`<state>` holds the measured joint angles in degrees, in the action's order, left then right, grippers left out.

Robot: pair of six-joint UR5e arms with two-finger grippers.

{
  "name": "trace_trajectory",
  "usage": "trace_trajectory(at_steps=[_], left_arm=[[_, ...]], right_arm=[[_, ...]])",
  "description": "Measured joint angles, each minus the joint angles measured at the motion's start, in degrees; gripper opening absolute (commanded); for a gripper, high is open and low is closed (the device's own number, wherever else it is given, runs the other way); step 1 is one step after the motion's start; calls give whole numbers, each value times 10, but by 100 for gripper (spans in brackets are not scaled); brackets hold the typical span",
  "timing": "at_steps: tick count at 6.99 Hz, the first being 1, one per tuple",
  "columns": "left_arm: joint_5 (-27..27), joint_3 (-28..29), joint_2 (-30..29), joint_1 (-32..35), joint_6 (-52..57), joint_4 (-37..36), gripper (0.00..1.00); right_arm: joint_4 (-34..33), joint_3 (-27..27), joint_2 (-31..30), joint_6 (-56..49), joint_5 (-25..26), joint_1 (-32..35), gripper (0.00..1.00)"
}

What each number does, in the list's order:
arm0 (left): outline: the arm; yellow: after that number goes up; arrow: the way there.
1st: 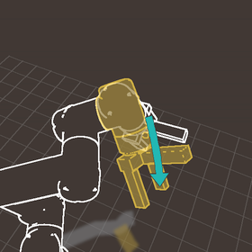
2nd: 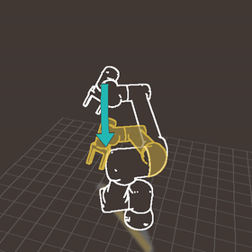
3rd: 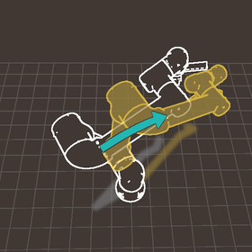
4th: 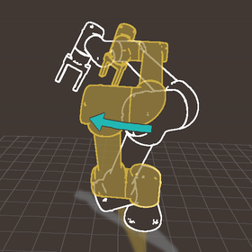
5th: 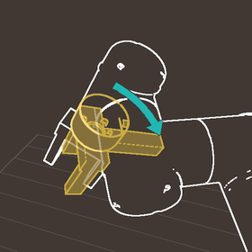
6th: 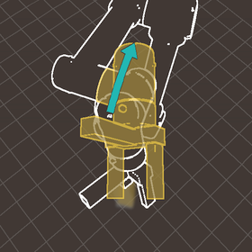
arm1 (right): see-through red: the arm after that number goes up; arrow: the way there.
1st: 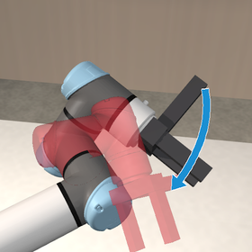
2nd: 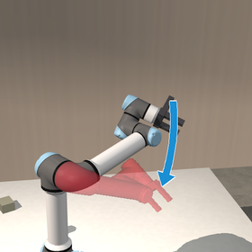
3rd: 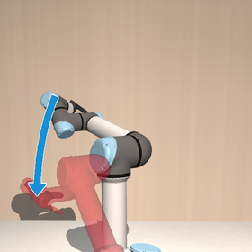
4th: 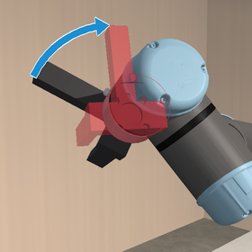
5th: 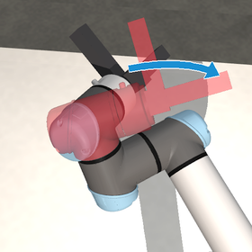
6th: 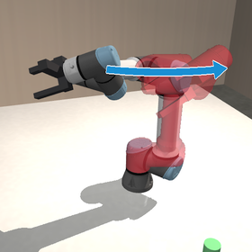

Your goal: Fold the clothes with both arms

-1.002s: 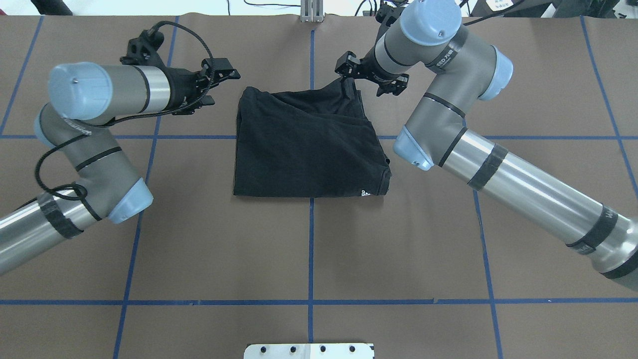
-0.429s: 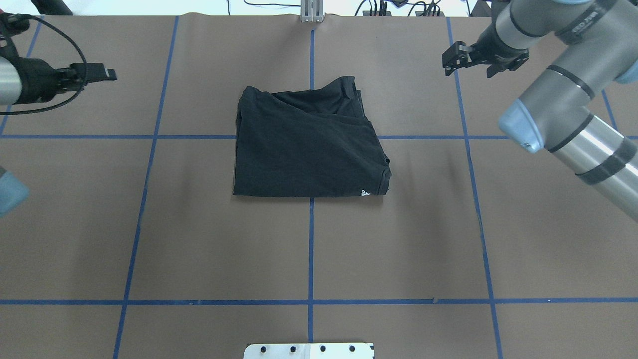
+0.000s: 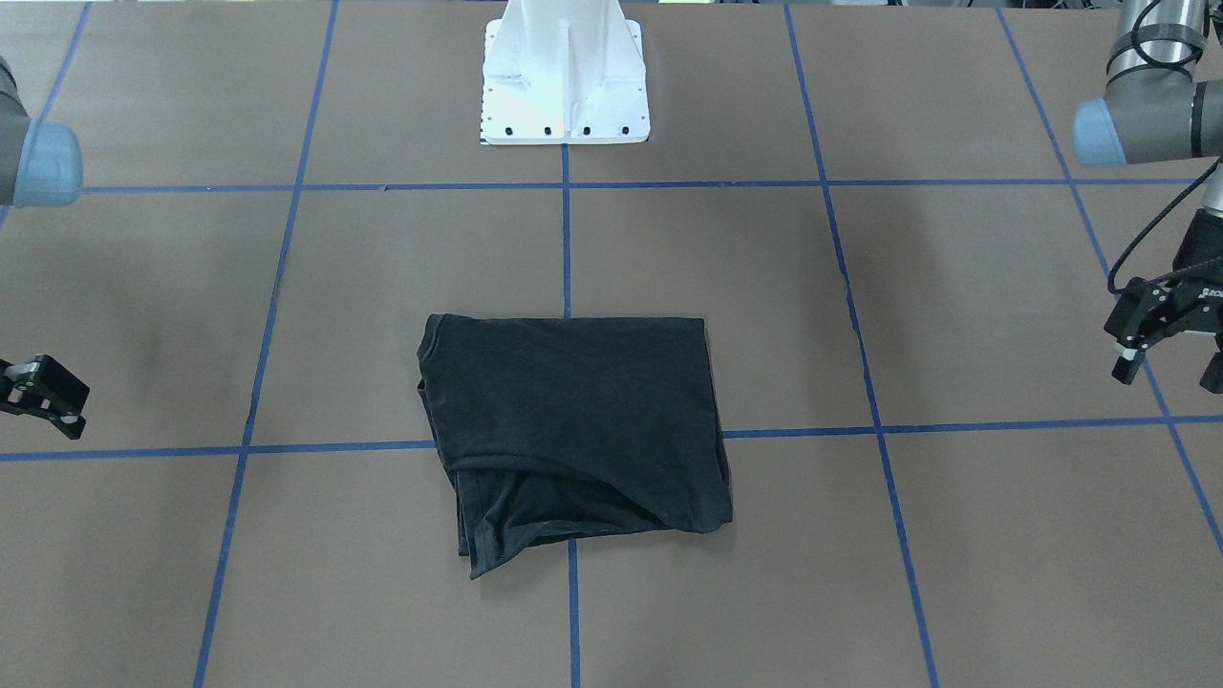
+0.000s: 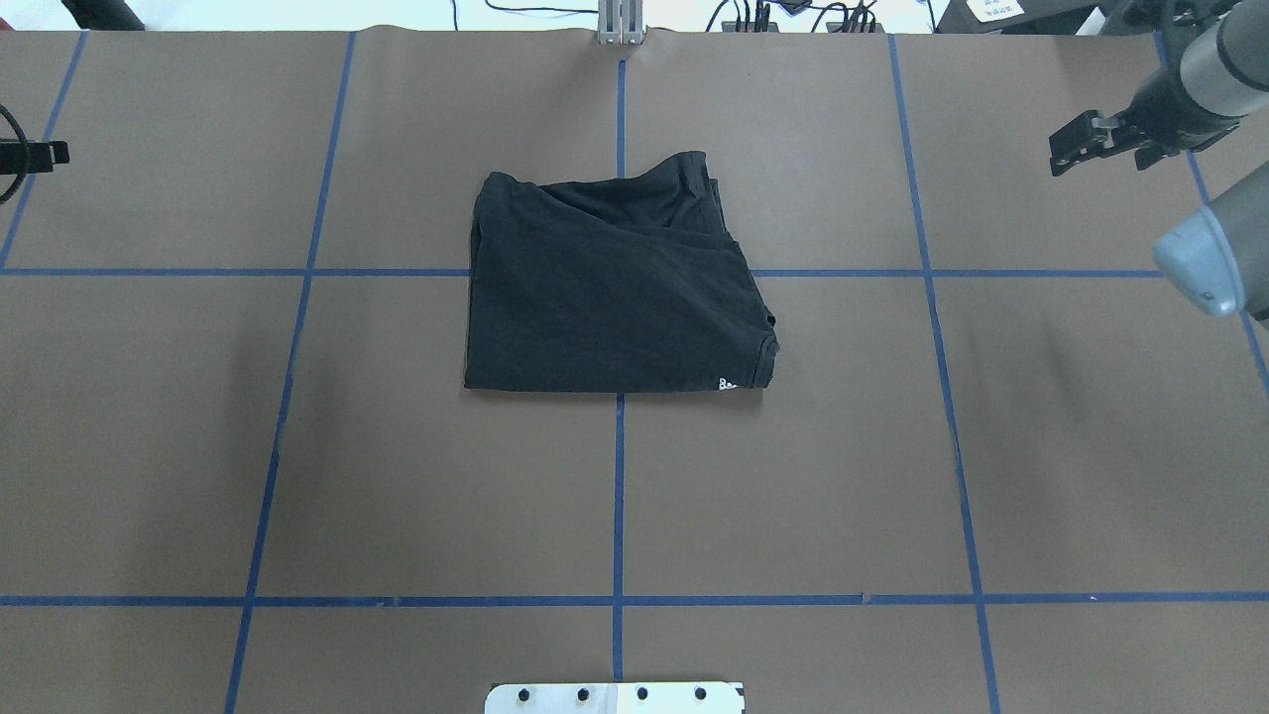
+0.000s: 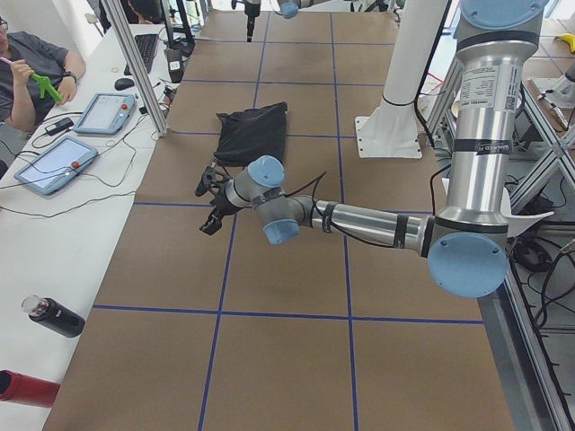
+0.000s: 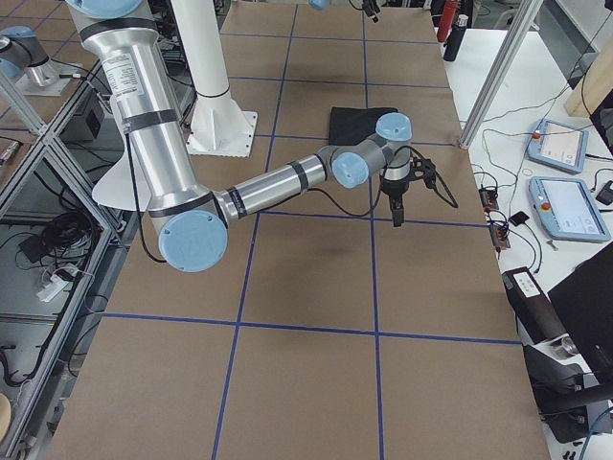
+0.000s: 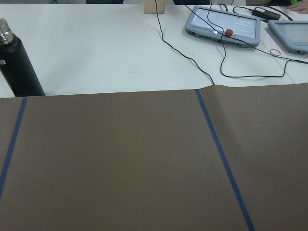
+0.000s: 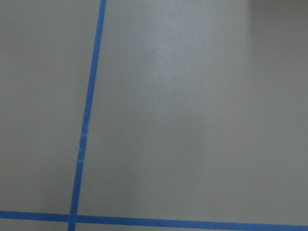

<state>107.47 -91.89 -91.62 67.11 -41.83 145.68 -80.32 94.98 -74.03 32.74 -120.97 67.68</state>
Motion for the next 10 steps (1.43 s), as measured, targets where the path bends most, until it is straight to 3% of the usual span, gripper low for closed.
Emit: trace_trajectory(at_steps=[2, 3, 5, 7, 10], left_arm=[[17, 37, 3, 27, 65, -10, 100], [54, 50, 2, 59, 119, -37, 100], [104, 55, -3, 150, 299, -165, 100], [111, 42, -8, 212, 448, -311, 100], [128, -35, -11, 227, 502, -532, 100]], right_arm=[[1, 0, -52, -51, -39, 36, 100], [1, 0, -82, -97, -48, 50, 100], [2, 0, -132, -178, -52, 83, 100], [-2, 0, -162, -215, -68, 118, 100], [-27, -1, -185, -229, -161, 161, 100]])
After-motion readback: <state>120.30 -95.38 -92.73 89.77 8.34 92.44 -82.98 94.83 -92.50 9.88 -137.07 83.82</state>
